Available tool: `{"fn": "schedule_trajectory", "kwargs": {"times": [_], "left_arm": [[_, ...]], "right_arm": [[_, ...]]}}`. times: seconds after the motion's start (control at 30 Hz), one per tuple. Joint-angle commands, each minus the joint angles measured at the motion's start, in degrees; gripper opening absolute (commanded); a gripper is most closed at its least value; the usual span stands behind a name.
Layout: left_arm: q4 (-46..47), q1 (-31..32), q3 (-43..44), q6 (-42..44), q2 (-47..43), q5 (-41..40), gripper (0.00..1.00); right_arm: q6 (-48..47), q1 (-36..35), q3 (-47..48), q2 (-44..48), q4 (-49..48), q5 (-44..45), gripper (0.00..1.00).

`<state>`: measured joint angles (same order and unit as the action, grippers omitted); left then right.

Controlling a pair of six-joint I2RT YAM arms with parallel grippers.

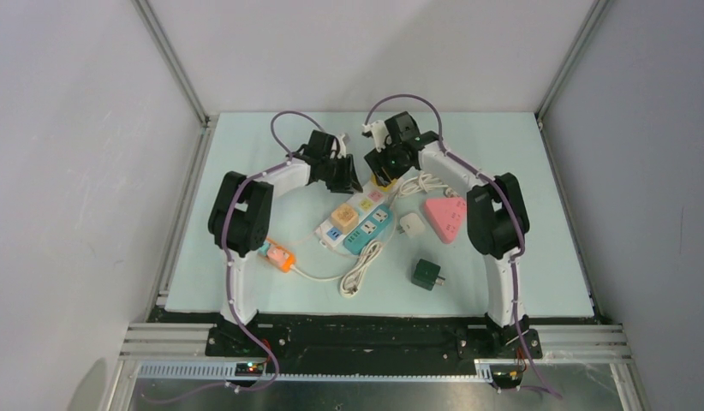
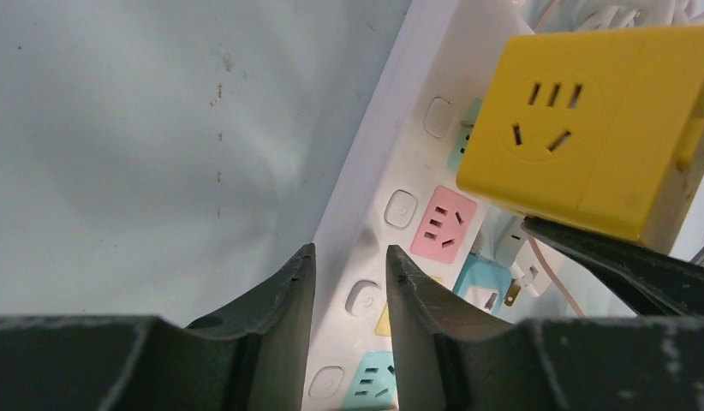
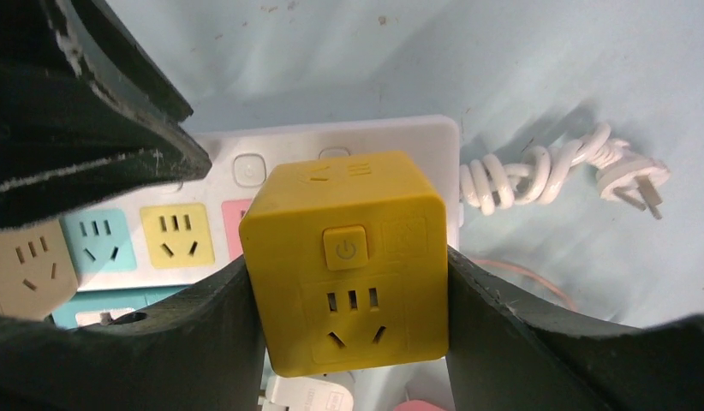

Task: Insert the plug
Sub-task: Insert the plug into the socket.

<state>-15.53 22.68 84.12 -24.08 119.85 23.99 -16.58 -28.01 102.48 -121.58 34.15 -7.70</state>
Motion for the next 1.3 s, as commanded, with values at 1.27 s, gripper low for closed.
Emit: {"fn": "schedule_trajectory", "kwargs": {"times": [1.27], "left_arm": [[0.7,-0.4,0.1,-2.1,-0.8,-0.6,0.39]], "right_arm": [[-3.2,-0.7,5.7,-0.4,6.4,-1.3,0.0]]}}
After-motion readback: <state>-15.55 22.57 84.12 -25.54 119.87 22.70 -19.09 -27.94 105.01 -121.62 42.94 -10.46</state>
